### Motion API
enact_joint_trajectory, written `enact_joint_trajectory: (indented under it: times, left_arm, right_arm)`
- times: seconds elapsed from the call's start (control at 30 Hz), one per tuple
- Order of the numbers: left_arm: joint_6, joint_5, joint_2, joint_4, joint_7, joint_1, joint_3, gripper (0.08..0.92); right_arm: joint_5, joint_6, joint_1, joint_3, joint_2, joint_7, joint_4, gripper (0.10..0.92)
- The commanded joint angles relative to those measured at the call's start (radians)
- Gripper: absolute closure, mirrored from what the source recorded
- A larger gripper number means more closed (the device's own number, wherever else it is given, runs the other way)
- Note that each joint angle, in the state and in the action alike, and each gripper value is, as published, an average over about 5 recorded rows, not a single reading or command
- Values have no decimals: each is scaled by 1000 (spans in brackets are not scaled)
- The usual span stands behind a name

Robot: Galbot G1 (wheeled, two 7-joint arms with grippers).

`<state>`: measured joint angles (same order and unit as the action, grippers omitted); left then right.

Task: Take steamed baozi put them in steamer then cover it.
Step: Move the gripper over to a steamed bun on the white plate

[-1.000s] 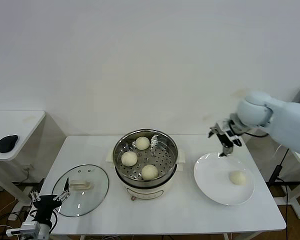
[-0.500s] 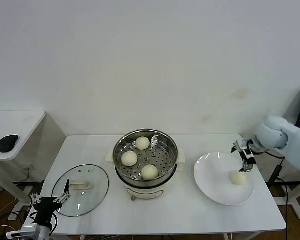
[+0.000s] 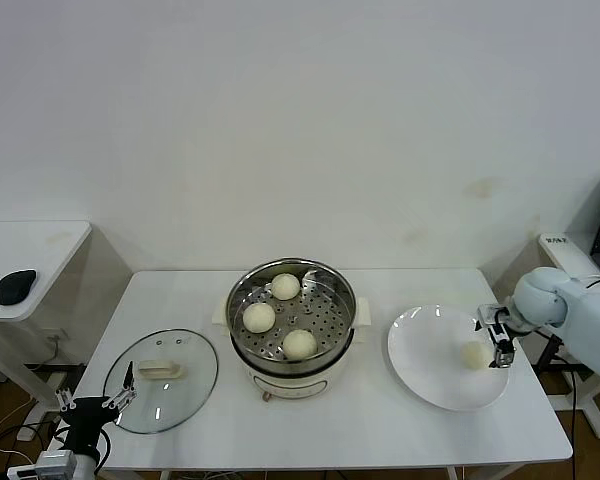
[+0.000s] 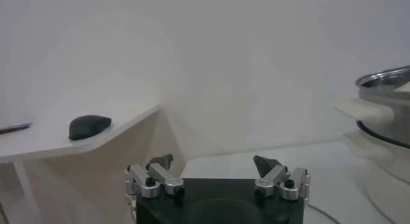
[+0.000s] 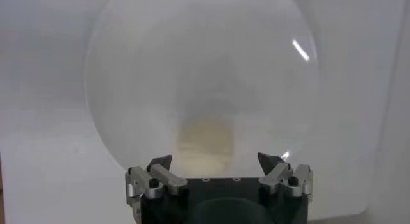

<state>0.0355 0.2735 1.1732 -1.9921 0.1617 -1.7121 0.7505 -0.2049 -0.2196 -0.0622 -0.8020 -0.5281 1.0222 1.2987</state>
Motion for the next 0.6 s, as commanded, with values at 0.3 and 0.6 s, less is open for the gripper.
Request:
enact_joint_trajectory:
  times: [0.3,0.6]
  left_arm:
    - [1,0,1,6,-1,0,7,177]
    - [2,0,2,11,-1,2,6,177]
  right_arm:
    - [-56,9,-98,89,-97,-36,-117,234]
    - [-61,4,-101,90,-97,-29,-122,322]
